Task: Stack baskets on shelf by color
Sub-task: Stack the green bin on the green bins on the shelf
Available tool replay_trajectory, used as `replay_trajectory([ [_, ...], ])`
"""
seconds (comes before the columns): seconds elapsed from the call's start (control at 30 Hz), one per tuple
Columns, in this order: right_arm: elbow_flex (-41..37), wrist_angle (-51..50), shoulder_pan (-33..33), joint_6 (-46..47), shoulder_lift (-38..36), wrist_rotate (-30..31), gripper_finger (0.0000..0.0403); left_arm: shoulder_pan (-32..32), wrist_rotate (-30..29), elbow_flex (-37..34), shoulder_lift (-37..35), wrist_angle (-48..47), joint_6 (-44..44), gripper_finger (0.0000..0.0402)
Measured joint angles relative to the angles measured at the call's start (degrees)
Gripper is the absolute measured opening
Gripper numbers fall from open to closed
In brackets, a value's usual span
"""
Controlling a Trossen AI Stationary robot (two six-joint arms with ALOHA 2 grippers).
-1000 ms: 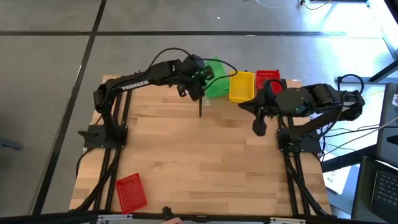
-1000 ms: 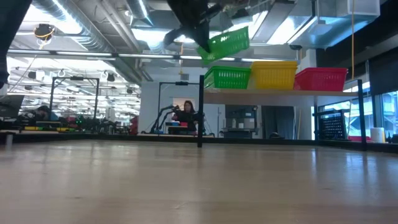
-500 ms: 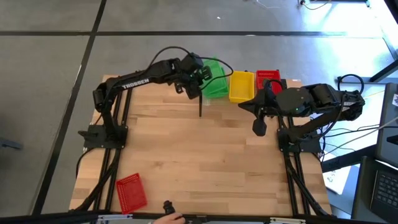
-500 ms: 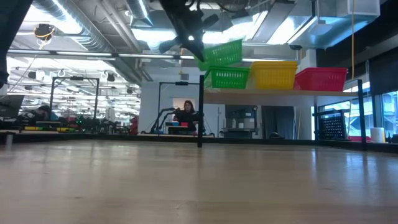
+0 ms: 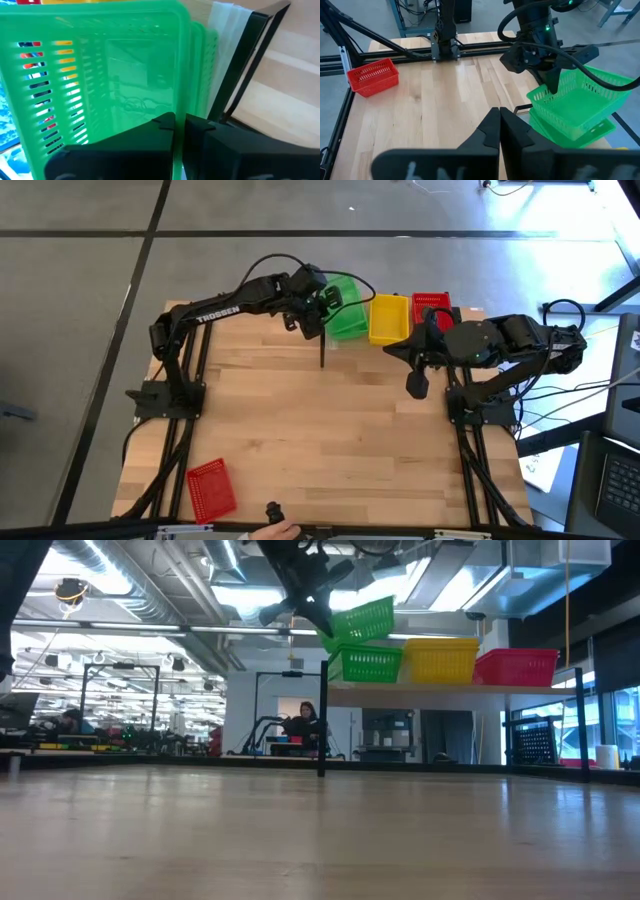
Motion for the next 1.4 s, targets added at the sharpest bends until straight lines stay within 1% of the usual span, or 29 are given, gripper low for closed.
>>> replay_trajectory([
  [0.27,0.0,0.0,0.0,0.0,0.0,0.0,0.0,0.1,0.2,0.0,0.0,-0.1,0.3,0.0034],
  [0.4,0.0,0.0,0.0,0.0,0.0,0.0,0.0,0.3,0.2,0.0,0.0,-0.1,0.3,0.0034],
  [0.6,0.0,0.0,0.0,0.0,0.0,0.0,0.0,1.1,0.2,0.0,0.0,-0.1,-0.1,0.0018],
  [0.7,0.0,0.0,0.0,0.0,0.0,0.0,0.0,1.4,0.2,0.0,0.0,0.1,-3.1,0.0016],
  [0.77,0.0,0.0,0.0,0.0,0.0,0.0,0.0,1.6,0.4,0.0,0.0,0.2,-4.4,0.002],
  [1.0,0.0,0.0,0.0,0.0,0.0,0.0,0.0,1.8,5.4,0.0,0.0,0.3,-4.6,0.0046],
  [1.17,0.0,0.0,0.0,0.0,0.0,0.0,0.0,2.4,5.7,0.0,0.0,0.6,-4.6,0.0057],
  [1.3,0.0,0.0,0.0,0.0,0.0,0.0,0.0,3.2,5.7,-0.1,0.0,3.0,-4.2,0.0059],
  [1.4,0.0,0.0,0.0,0.0,0.0,0.0,0.0,3.5,5.7,-0.1,-0.1,3.2,-0.3,0.0059],
])
